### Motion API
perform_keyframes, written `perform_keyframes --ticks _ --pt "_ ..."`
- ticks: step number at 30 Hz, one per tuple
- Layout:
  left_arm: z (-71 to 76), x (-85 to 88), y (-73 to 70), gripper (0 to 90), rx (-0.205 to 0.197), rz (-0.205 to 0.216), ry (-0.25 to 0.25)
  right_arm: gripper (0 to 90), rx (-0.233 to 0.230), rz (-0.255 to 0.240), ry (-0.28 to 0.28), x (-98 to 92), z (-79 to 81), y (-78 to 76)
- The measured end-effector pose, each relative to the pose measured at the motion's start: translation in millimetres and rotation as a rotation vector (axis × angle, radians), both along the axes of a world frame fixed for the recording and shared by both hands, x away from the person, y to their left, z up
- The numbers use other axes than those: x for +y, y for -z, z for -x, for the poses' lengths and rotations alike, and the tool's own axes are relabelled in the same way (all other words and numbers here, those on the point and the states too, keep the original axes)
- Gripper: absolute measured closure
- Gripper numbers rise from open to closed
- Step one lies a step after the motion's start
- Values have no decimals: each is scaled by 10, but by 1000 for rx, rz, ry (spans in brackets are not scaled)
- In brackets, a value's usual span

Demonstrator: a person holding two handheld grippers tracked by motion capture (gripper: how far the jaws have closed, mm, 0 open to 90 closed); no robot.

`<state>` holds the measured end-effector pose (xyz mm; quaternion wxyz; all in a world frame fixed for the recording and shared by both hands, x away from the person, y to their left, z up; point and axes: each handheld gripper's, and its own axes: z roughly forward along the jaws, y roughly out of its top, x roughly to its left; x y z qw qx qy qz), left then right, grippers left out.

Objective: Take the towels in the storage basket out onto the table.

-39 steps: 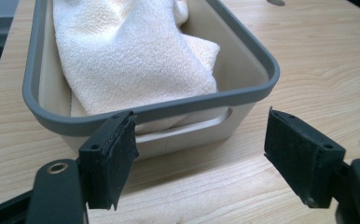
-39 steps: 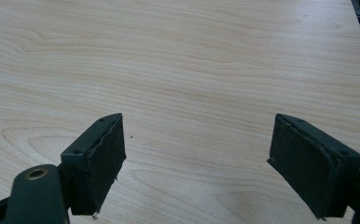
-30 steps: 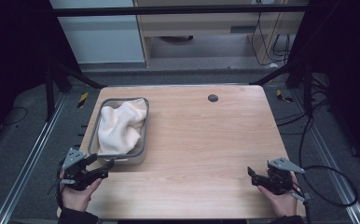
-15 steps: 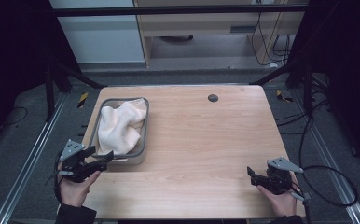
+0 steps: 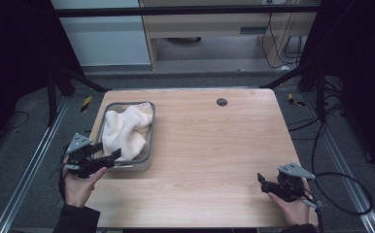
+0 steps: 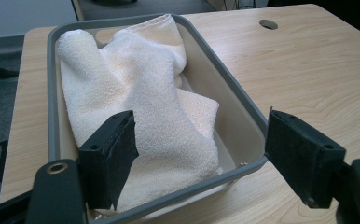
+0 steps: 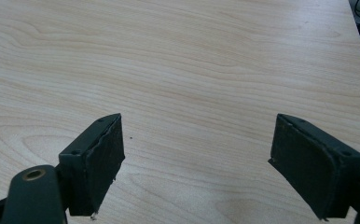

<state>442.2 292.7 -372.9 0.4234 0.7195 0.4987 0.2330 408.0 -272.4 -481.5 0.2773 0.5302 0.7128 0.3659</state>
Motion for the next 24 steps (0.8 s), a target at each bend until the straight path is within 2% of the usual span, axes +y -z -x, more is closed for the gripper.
perform_keyframes --ticks 4,9,16,20,24 --pt "-43 18 -29 243 7 21 5 171 3 1 -2 8 -3 -3" --pt "-107 21 -52 244 10 17 -1 171 6 3 -6 13 -4 -6" --pt "-265 21 -104 242 35 -18 -5 170 6 17 -12 26 -10 -2" --pt "-328 30 -121 242 49 -23 -9 170 2 14 -13 21 -7 -6" --pt "-421 6 -183 240 67 -56 -7 170 5 16 -17 23 -9 -5"
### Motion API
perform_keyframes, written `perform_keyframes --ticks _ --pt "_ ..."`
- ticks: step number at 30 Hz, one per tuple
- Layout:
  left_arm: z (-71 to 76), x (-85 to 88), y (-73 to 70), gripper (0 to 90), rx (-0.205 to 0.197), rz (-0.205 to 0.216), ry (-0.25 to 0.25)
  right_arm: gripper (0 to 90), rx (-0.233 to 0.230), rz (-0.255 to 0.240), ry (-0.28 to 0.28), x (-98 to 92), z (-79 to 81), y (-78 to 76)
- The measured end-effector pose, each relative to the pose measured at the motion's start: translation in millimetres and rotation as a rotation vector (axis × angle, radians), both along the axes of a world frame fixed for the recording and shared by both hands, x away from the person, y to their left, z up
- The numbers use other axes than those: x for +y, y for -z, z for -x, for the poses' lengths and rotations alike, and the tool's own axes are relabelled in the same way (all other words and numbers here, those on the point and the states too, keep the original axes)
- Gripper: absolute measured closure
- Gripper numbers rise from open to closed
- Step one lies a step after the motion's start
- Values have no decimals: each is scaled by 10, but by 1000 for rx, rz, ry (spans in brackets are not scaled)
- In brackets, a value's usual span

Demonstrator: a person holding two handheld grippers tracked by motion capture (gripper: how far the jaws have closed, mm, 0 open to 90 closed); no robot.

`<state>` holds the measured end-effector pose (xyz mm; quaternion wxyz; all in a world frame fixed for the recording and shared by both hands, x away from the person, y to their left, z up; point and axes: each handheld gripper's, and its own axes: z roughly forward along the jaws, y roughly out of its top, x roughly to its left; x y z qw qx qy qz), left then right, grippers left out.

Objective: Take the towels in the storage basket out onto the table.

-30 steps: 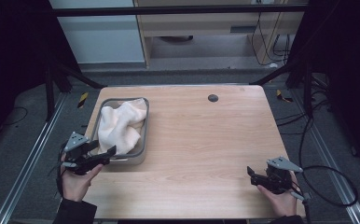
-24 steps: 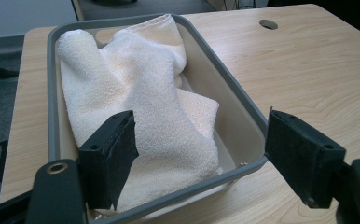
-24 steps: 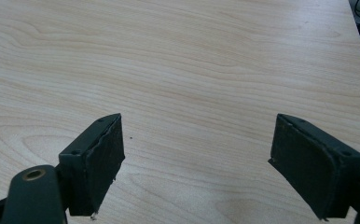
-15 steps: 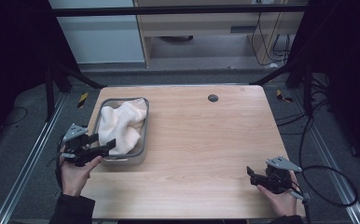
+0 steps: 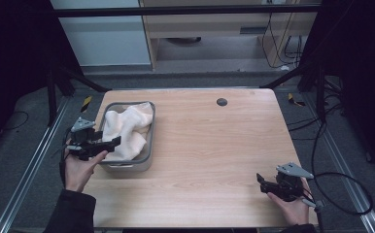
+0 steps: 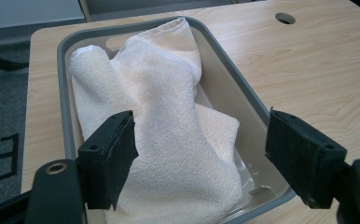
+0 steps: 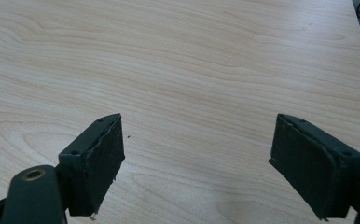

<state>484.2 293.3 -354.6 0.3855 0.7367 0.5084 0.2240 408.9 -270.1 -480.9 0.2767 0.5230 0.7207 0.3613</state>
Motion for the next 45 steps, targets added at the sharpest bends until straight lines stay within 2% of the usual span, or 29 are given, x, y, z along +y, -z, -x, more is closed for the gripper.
perform_keyframes --ticks 8,13,17,34,45 --pt "-146 -34 -120 235 31 -8 11 170 5 3 -4 4 -7 4" --pt "-239 -91 -160 230 64 -51 26 170 13 3 -11 8 -13 8" --pt "-310 -124 -170 229 82 -69 30 171 17 10 -16 13 -20 17" --pt "-573 -231 -58 220 174 -128 45 170 36 0 -21 35 -30 23" --pt "-691 -268 43 211 218 -162 48 169 40 5 -29 40 -39 34"
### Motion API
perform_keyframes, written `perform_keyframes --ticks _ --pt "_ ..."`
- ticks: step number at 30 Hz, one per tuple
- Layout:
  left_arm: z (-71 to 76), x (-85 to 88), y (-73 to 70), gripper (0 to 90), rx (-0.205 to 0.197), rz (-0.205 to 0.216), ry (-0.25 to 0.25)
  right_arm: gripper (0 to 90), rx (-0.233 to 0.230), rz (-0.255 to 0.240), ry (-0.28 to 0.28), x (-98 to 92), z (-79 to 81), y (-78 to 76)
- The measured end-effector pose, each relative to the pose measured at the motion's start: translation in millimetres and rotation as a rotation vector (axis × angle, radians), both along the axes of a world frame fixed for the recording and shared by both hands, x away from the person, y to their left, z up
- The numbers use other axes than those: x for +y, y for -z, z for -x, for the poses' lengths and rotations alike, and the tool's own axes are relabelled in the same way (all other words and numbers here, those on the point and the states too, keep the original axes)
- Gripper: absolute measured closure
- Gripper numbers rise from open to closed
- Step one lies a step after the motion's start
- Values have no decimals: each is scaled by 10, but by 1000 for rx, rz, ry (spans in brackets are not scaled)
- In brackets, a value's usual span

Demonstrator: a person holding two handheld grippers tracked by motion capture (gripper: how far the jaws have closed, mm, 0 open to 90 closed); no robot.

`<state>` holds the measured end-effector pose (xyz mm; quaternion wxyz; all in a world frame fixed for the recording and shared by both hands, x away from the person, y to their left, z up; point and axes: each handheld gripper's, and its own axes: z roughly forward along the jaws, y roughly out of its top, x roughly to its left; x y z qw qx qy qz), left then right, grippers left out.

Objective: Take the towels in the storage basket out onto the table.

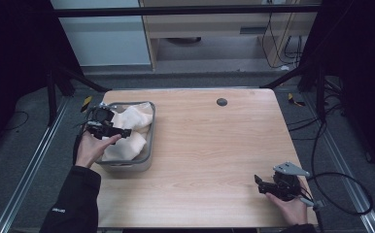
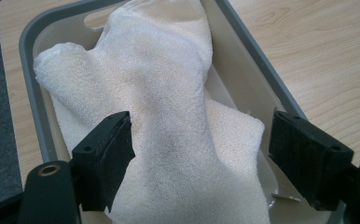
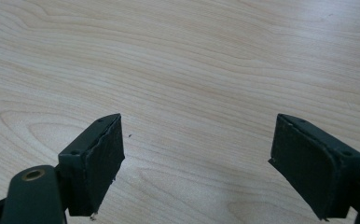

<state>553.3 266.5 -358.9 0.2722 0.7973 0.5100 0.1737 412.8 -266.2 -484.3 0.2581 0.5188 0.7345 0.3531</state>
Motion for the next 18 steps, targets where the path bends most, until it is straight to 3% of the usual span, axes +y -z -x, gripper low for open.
perform_keyframes --ticks 18 --pt "-183 16 164 205 83 -35 -2 166 14 9 -14 5 -17 22"
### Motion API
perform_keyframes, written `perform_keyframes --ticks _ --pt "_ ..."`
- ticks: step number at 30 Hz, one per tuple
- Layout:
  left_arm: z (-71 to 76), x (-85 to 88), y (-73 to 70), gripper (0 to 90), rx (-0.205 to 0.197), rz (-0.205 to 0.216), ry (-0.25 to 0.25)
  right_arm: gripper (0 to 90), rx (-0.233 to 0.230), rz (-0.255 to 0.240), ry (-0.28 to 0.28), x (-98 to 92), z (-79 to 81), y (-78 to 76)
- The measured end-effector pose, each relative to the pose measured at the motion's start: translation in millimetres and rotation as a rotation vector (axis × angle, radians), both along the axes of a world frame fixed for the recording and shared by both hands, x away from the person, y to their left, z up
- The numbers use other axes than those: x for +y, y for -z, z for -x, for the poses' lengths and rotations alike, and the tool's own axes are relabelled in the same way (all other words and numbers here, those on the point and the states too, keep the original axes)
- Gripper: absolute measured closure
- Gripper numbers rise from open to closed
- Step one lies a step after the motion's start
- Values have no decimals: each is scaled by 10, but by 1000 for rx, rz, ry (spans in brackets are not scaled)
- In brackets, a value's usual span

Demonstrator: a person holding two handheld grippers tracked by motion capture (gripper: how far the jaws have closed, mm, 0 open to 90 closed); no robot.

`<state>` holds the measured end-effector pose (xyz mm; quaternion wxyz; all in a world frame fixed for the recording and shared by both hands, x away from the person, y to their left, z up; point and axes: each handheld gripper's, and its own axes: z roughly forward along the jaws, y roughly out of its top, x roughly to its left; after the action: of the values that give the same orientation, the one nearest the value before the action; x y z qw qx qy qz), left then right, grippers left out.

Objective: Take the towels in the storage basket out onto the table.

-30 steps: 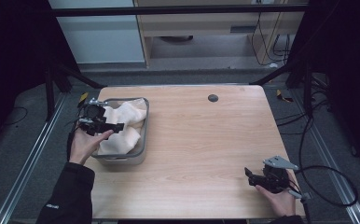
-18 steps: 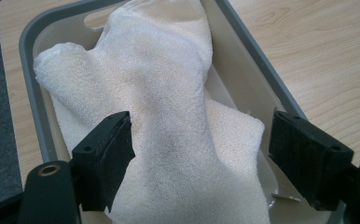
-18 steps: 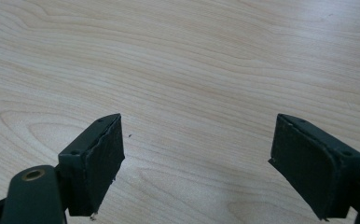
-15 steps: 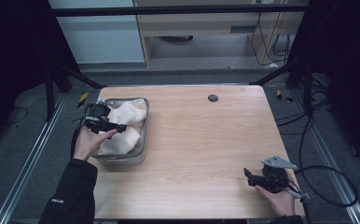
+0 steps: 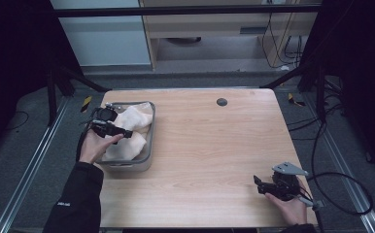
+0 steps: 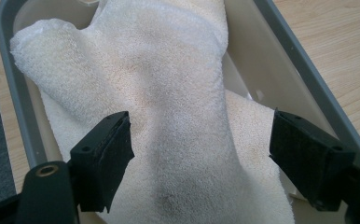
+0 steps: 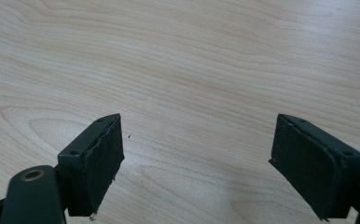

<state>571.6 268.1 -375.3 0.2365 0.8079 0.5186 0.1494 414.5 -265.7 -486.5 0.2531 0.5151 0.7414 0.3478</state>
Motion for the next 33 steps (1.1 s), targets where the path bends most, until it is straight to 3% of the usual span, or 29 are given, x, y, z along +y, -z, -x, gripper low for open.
perform_keyframes --ticks 12,22,26,33 --pt "-73 22 192 205 55 -15 -9 164 9 1 -4 9 -5 8" --pt "-107 27 319 272 81 -34 -13 163 12 7 -12 14 -8 18" --pt "-111 8 353 371 101 -45 -20 161 22 0 -13 22 -6 17" --pt "-132 44 365 556 141 -16 -56 159 21 9 -17 19 -7 22"
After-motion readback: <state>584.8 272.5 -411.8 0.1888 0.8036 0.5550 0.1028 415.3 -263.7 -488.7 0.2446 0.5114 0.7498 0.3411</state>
